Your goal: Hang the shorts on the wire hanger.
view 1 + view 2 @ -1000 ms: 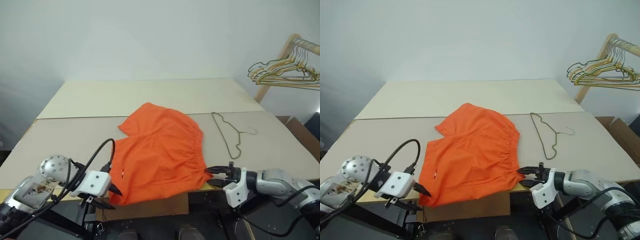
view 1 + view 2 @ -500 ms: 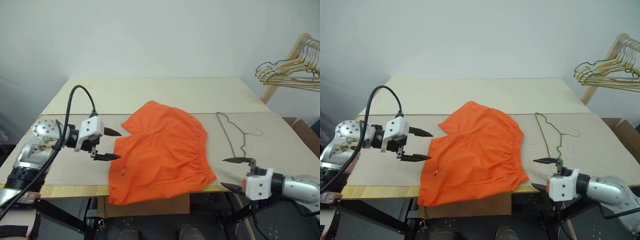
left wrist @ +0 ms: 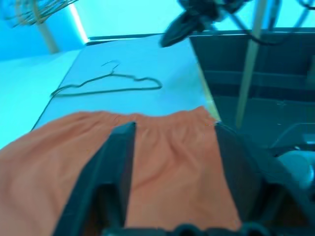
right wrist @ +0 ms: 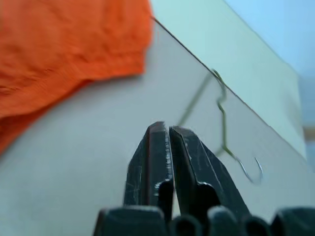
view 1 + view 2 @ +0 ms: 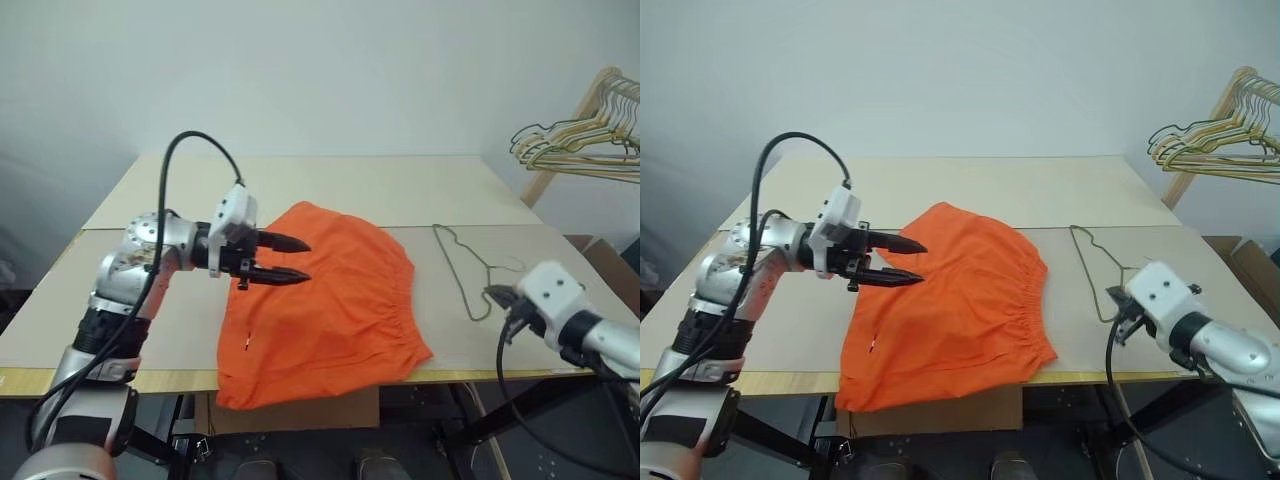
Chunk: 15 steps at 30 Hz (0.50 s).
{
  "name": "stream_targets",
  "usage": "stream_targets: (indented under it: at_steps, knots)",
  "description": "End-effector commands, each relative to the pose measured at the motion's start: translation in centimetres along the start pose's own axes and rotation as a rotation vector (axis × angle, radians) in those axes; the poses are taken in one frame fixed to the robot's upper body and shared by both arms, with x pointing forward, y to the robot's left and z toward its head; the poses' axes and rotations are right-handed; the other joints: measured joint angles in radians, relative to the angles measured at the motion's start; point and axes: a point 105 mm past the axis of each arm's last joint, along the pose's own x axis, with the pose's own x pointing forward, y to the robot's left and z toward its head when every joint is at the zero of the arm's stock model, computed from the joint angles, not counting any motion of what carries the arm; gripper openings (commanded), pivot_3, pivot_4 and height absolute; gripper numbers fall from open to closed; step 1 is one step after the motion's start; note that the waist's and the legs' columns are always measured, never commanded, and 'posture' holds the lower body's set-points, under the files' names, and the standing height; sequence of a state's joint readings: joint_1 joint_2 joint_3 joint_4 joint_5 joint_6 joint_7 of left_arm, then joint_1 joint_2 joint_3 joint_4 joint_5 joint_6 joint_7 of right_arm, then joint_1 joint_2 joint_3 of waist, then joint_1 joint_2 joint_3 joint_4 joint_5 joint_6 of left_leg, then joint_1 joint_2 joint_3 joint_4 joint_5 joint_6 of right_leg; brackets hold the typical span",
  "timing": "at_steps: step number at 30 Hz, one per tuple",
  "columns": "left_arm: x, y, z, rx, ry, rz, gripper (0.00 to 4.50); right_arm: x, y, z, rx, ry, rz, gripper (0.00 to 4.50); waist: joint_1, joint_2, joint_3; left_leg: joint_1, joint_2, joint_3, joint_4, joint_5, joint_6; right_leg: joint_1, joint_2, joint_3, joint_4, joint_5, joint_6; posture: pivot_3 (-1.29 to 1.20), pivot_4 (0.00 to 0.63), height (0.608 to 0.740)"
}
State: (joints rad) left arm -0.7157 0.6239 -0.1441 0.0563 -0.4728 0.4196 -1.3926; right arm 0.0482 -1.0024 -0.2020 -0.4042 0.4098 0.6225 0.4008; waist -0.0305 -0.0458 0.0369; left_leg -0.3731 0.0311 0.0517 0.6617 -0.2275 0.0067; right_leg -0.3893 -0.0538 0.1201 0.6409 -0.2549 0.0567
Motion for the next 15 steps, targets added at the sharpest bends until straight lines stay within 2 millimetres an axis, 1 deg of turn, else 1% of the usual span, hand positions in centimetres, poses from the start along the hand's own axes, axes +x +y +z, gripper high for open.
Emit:
stream_targets:
  at_steps: [1, 2, 3, 6, 7, 8, 9, 11, 12, 15]
  knots:
    - [1.2, 0.4, 1.8, 0.055, -0.048, -0.053, 4.03, 0.7, -0.4, 0.1, 0.102, 0.134, -0.054, 1.59, -0.006, 0.0, 0.0, 0.0, 0.0, 0.0, 0.0, 0.0, 0.0, 0.0, 0.0, 0.0, 0.0, 0.0, 0.0, -0.01, 0.0, 0.74]
    - [1.5, 0.5, 2.0, 0.058, -0.056, -0.058, 4.41, 0.9, -0.5, 0.1, 0.124, 0.155, -0.065, 2.0, -0.009, 0.0, 0.0, 0.0, 0.0, 0.0, 0.0, 0.0, 0.0, 0.0, 0.0, 0.0, -0.001, 0.0, 0.0, -0.01, 0.0, 0.74]
    - [2.0, 0.6, 2.3, 0.065, -0.073, -0.073, 4.5, 1.4, -0.6, 0.2, 0.171, 0.192, -0.074, 2.27, -0.012, 0.0, 0.0, -0.001, 0.0, -0.001, 0.0, 0.0, 0.0, -0.001, 0.001, 0.0, -0.001, 0.0, 0.0, -0.02, 0.0, 0.74]
    - [3.0, 0.8, 2.9, 0.069, -0.107, -0.109, 4.5, 2.6, -1.0, 0.6, 0.27, 0.276, -0.087, 3.33, -0.023, 0.001, -0.001, -0.006, 0.0, -0.001, 0.0, 0.0, 0.0, -0.004, 0.001, 0.0, -0.002, 0.001, 0.001, -0.03, 0.0, 0.74]
    - [3.4, 1.1, 3.1, 0.069, -0.117, -0.101, 4.5, 3.2, -1.1, 0.2, 0.314, 0.351, -0.07, 3.68, -0.027, 0.001, -0.001, -0.009, 0.0, -0.001, 0.0, 0.0, 0.0, -0.006, 0.001, 0.0, -0.002, 0.003, 0.005, -0.04, 0.0, 0.74]
    - [3.6, 1.3, 3.2, 0.064, -0.122, -0.092, 4.5, 3.6, -1.1, 0.0, 0.324, 0.403, -0.065, 3.68, -0.032, 0.002, -0.001, -0.012, 0.0, -0.001, 0.0, 0.0, 0.0, -0.009, 0.001, 0.0, -0.003, 0.006, 0.006, -0.04, 0.0, 0.74]
    - [3.8, 1.4, 3.3, 0.056, -0.126, -0.087, 4.5, 3.9, -1.2, -0.2, 0.321, 0.435, -0.07, 3.68, -0.035, 0.002, -0.001, -0.013, 0.0, -0.001, 0.0, 0.0, 0.0, -0.01, 0.001, 0.0, -0.003, 0.009, 0.003, -0.04, 0.0, 0.74]
    - [4.2, 1.7, 3.4, 0.025, -0.116, -0.081, 4.5, 4.6, -1.3, -0.5, 0.347, 0.472, -0.071, 3.68, -0.037, 0.002, -0.001, -0.018, 0.0, -0.002, 0.0, 0.0, 0.0, -0.015, 0.001, -0.001, -0.003, 0.009, 0.002, -0.04, 0.0, 0.74]
    - [4.4, 1.8, 3.4, 0.019, -0.105, -0.075, 4.5, 5.0, -1.1, -0.5, 0.342, 0.469, -0.05, 3.68, -0.037, 0.002, -0.001, -0.018, 0.0, -0.003, 0.0, 0.0, 0.001, -0.015, 0.001, -0.001, -0.003, 0.009, 0.002, -0.04, 0.0, 0.74]
    - [4.4, 1.6, 3.1, 0.014, -0.097, -0.076, 4.5, 5.9, -0.1, -0.8, 0.403, 0.511, 0.041, 3.68, -0.04, 0.003, -0.001, -0.02, -0.001, -0.003, 0.0, -0.002, 0.003, -0.016, 0.001, -0.001, -0.004, 0.008, 0.002, -0.04, 0.0, 0.74]
